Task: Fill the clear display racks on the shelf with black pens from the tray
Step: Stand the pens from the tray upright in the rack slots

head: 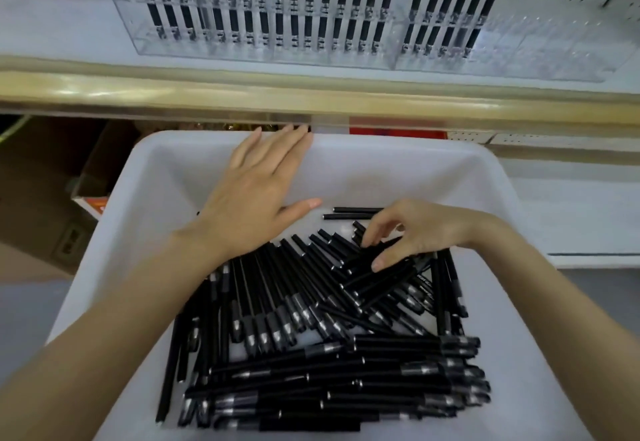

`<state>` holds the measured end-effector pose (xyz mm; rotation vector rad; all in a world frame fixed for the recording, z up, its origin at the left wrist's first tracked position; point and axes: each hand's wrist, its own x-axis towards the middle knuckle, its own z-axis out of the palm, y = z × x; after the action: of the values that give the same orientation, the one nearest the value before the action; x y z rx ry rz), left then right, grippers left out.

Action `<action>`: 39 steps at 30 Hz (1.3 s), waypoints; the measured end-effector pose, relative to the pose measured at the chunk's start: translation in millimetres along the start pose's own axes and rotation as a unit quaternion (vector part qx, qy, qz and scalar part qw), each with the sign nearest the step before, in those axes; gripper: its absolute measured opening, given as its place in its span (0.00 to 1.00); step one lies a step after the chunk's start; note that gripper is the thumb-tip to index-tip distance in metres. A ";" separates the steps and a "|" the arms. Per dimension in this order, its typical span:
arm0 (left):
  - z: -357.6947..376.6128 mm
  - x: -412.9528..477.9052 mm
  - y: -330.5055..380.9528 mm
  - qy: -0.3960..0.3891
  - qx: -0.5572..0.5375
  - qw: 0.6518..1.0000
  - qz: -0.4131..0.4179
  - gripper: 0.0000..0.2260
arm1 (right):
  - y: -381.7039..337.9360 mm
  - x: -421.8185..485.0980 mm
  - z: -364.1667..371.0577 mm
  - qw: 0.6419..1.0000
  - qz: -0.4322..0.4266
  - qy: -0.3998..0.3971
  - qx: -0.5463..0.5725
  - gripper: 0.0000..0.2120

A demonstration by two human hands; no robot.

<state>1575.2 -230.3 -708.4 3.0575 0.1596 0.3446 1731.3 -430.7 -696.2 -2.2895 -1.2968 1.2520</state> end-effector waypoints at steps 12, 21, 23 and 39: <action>2.1 -2.9 1.2 0.038 -0.015 0.999 0.002 0.36 | 6.8 10.5 8.9 0.999 0.013 -0.037 -0.025 0.10; -28.9 0.6 13.0 0.078 -0.267 0.960 -0.031 0.25 | -26.4 -15.0 2.3 0.973 -0.123 0.106 0.165 0.07; -43.2 3.3 19.9 0.053 -0.349 0.935 -0.035 0.21 | -34.8 -22.3 -8.0 0.961 -0.151 0.137 0.186 0.05; -80.6 43.9 50.6 0.006 -0.605 0.792 -0.079 0.08 | -45.1 -89.1 -99.1 0.948 -0.176 0.229 0.133 0.09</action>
<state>1604.5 -271.8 -616.7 1.7455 0.1179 0.2826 1758.7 -454.7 -560.3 -1.8946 -1.2058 0.6741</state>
